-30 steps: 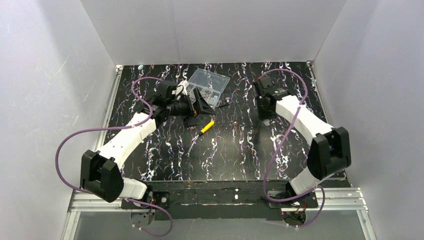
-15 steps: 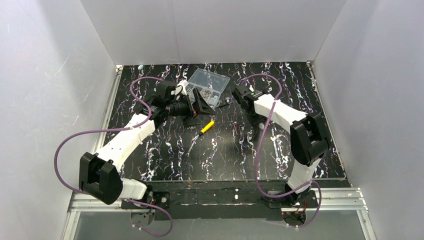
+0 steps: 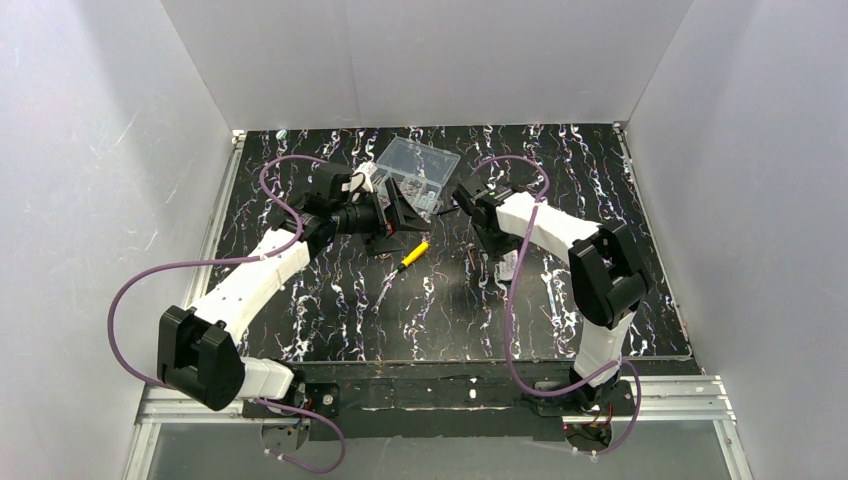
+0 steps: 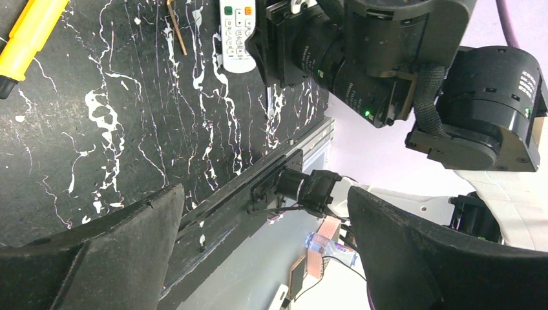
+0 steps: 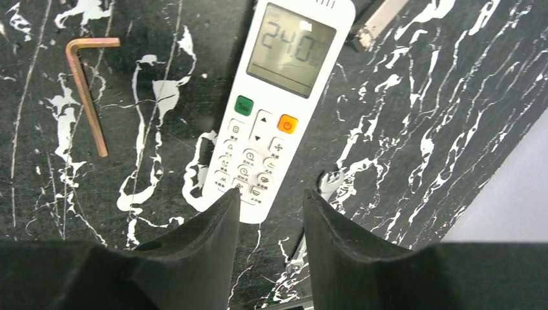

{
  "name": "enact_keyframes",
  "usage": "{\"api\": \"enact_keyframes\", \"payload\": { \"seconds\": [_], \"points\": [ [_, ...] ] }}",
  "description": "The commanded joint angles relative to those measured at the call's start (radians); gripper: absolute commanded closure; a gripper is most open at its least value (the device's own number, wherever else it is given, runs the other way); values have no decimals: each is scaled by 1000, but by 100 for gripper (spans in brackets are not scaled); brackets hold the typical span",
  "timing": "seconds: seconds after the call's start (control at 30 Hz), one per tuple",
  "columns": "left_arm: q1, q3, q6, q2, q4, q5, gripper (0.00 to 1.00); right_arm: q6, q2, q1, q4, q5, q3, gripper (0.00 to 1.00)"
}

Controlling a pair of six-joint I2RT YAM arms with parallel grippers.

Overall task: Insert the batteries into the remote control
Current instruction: Place the remote control at the center of the board, then reset both arms

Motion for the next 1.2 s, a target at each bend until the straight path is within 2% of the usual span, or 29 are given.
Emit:
{"api": "enact_keyframes", "payload": {
  "seconds": [0.0,0.23,0.37,0.43,0.57,0.7,0.83,0.93,1.03,1.17],
  "points": [
    [5,-5,9,-42,-18,35,2,11,18,18,13,-29,32,51],
    [5,-2,16,-41,-27,36,2,37,-14,30,57,-45,-5,51],
    [5,31,52,-32,-114,21,2,43,-92,31,121,-101,-28,49],
    [6,56,73,-30,-193,1,2,47,-140,28,169,-147,-44,44],
    [23,80,109,-42,-288,-49,2,77,-261,-6,288,-306,-101,24],
    [55,108,197,-59,-407,-111,2,86,-398,-65,416,-428,-183,19],
    [75,183,333,-47,-623,-280,2,91,-620,-89,641,-354,-348,14],
    [77,230,397,-24,-760,-505,2,59,-749,-90,811,-269,-483,10],
    [78,253,426,-7,-832,-672,2,8,-805,-90,907,-252,-567,10],
    [78,255,452,-25,-865,-799,2,11,-850,-90,961,-269,-630,9]
  ]
}}
